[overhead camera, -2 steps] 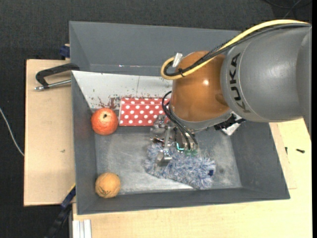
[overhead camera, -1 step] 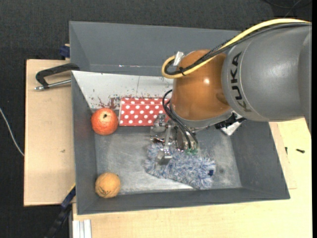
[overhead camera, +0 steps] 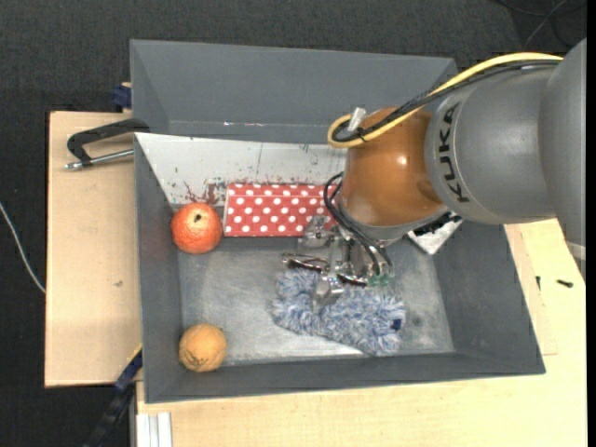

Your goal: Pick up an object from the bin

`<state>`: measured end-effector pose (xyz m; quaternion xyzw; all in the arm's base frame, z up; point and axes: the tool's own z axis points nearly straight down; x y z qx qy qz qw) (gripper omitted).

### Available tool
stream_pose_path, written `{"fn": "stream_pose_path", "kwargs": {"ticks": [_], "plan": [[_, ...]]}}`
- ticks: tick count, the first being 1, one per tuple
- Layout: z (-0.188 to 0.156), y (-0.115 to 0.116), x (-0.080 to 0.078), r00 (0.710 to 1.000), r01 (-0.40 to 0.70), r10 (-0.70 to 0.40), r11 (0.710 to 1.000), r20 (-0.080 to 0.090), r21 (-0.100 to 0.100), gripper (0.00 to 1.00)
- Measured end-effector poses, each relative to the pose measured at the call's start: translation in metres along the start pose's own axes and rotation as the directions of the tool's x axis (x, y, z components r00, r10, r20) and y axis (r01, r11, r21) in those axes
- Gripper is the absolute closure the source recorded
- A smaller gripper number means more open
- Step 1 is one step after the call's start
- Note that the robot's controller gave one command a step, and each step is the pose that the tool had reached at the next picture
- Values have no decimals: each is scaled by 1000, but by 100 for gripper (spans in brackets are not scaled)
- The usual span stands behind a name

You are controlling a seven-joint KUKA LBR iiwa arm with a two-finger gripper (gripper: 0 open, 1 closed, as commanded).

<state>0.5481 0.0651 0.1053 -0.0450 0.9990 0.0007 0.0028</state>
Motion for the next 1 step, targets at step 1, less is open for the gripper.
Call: {"fn": "stream_pose_path", "kwargs": {"ticks": [1], "plan": [[29, -27, 3, 993, -119, 119, 993, -7, -4, 0]]}}
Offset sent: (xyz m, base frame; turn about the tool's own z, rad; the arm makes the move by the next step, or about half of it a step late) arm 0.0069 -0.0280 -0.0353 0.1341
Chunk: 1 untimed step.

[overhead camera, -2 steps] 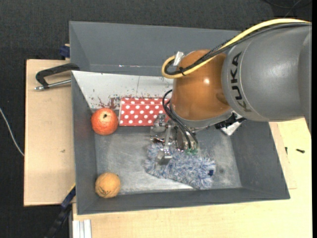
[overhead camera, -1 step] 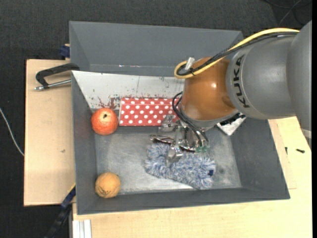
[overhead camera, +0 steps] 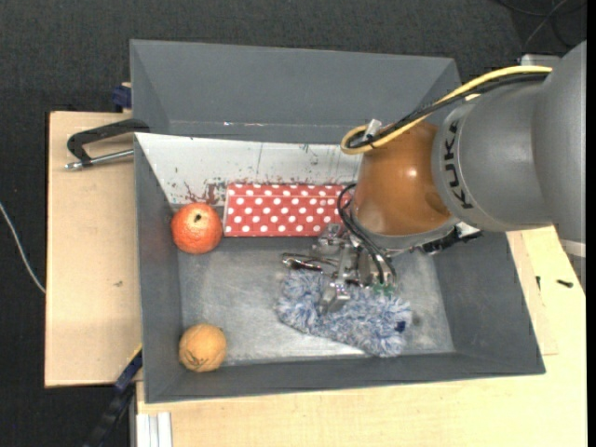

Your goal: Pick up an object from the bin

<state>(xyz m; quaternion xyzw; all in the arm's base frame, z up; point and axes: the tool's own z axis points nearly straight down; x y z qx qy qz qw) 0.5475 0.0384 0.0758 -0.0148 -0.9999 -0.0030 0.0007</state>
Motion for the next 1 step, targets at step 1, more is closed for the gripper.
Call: {"fn": "stream_pose_path", "kwargs": {"ticks": [1], "plan": [[1, 1, -8, 1000, -9, 9, 1000, -6, 3, 0]]}}
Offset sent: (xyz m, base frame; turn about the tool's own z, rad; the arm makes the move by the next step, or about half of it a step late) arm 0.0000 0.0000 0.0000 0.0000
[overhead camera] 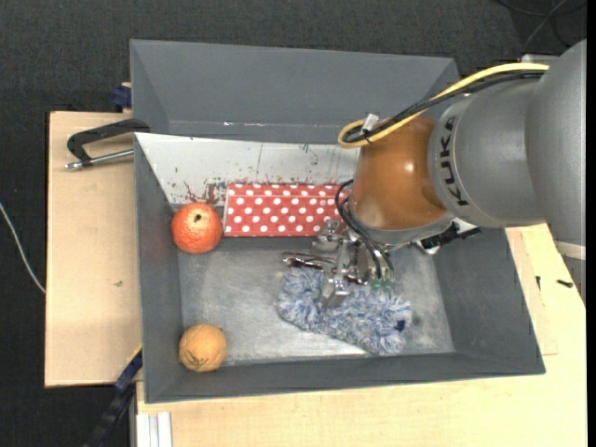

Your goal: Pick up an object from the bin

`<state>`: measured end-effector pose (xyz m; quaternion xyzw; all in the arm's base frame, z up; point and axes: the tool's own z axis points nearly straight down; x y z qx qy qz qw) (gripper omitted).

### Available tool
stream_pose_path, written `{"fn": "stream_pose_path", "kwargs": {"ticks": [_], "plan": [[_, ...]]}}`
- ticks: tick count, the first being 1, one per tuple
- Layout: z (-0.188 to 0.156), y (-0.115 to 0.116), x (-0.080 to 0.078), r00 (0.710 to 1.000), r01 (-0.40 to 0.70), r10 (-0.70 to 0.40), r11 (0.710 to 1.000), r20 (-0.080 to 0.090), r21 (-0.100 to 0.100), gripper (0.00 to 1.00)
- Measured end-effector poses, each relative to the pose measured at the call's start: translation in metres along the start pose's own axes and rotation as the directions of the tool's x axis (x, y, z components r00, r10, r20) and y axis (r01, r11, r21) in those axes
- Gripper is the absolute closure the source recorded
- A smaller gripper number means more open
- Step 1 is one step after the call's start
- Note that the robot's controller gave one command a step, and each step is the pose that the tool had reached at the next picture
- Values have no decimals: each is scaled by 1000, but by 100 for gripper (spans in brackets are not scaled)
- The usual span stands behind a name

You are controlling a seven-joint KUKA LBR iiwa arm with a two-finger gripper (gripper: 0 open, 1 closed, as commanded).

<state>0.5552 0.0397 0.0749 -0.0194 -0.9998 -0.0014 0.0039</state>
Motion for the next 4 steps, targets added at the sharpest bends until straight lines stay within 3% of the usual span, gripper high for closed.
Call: {"fn": "stream_pose_path", "kwargs": {"ticks": [1, 2, 4], "plan": [[-3, 0, 5, 1000, 7, -7, 1000, 9, -1, 0], [-5, 2, -2, 1000, 1, -1, 1000, 9, -1, 100], [-10, 2, -1, 1000, 0, 0, 1000, 8, -1, 100]]}}
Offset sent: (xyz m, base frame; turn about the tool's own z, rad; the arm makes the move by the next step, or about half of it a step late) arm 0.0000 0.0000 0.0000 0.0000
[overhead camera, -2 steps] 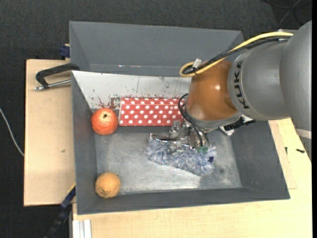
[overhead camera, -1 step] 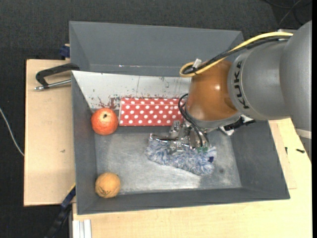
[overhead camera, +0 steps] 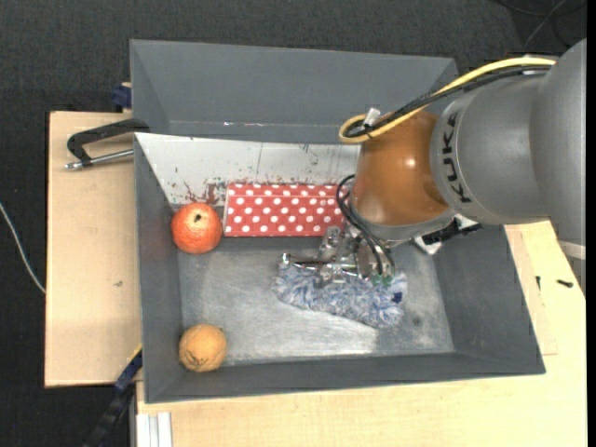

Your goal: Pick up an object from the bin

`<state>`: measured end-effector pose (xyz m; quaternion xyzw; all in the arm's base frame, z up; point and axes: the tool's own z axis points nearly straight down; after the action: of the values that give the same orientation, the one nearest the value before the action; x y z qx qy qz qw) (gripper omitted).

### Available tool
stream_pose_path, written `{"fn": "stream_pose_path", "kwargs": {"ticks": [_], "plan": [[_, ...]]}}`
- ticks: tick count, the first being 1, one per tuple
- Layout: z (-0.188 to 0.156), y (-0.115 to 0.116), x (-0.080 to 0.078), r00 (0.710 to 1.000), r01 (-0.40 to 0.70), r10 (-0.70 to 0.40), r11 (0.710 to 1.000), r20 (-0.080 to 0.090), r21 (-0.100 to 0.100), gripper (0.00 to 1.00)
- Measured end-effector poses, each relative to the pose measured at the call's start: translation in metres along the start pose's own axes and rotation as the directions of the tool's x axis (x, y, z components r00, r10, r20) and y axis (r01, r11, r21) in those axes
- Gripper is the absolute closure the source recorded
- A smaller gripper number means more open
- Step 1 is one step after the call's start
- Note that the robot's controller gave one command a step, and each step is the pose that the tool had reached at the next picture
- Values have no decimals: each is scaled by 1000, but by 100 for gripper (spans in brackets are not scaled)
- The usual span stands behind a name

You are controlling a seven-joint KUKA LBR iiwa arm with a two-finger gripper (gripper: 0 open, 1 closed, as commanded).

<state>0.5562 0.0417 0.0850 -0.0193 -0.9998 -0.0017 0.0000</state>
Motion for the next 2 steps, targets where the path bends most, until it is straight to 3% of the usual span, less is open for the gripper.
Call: {"fn": "stream_pose_path", "kwargs": {"ticks": [2], "plan": [[-19, 0, -1, 1000, 0, 0, 1000, 5, 1, 100]]}}
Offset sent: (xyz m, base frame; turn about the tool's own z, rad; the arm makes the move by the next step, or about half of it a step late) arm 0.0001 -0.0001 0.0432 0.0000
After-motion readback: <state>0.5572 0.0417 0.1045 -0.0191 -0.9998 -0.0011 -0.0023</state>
